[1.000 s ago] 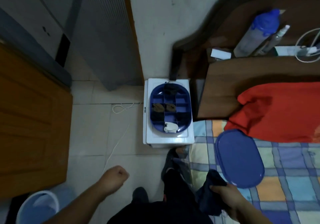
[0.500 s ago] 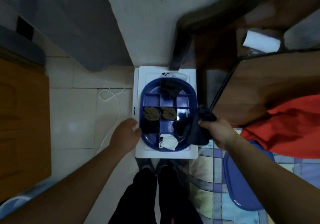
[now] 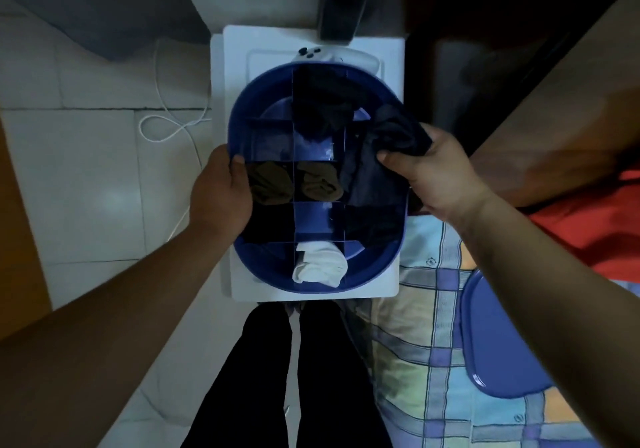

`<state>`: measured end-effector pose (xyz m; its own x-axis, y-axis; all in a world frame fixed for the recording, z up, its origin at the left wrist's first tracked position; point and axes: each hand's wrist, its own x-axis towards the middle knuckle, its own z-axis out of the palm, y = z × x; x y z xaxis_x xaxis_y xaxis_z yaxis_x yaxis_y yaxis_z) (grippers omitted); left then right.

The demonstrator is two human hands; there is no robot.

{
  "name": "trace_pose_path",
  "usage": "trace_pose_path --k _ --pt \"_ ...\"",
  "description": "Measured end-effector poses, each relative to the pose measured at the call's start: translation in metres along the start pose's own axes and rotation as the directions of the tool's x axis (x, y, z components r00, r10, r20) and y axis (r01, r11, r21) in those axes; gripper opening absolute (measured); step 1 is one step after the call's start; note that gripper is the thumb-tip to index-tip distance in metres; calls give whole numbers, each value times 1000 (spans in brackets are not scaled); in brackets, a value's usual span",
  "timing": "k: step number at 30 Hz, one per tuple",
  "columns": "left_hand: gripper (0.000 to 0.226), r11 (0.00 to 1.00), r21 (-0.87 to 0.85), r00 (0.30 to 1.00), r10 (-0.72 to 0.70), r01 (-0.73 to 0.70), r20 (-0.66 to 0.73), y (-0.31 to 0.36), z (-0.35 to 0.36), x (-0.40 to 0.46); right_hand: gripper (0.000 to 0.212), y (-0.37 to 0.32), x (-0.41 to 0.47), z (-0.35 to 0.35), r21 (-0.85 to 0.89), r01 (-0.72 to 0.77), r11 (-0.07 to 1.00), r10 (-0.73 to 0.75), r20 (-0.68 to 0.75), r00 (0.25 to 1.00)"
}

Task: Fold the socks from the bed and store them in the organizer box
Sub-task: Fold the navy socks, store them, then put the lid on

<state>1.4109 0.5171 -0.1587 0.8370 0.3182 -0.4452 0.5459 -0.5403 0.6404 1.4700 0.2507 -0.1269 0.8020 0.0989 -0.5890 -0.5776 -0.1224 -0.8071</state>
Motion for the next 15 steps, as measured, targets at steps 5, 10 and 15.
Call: trace_pose_path --k 5,10,15 --pt "35 999 -53 1000 -3 3 -10 -4 5 -1 30 -2 -5 -1 -69 154 986 -151 47 987" --pt "33 996 -92 999 -4 1 -32 -6 8 -2 30 -8 -2 -9 -453 475 754 -425 215 879" --pt "34 997 -78 998 14 -19 -67 -8 10 -1 35 4 1 -16 -715 667 209 -532 489 691"
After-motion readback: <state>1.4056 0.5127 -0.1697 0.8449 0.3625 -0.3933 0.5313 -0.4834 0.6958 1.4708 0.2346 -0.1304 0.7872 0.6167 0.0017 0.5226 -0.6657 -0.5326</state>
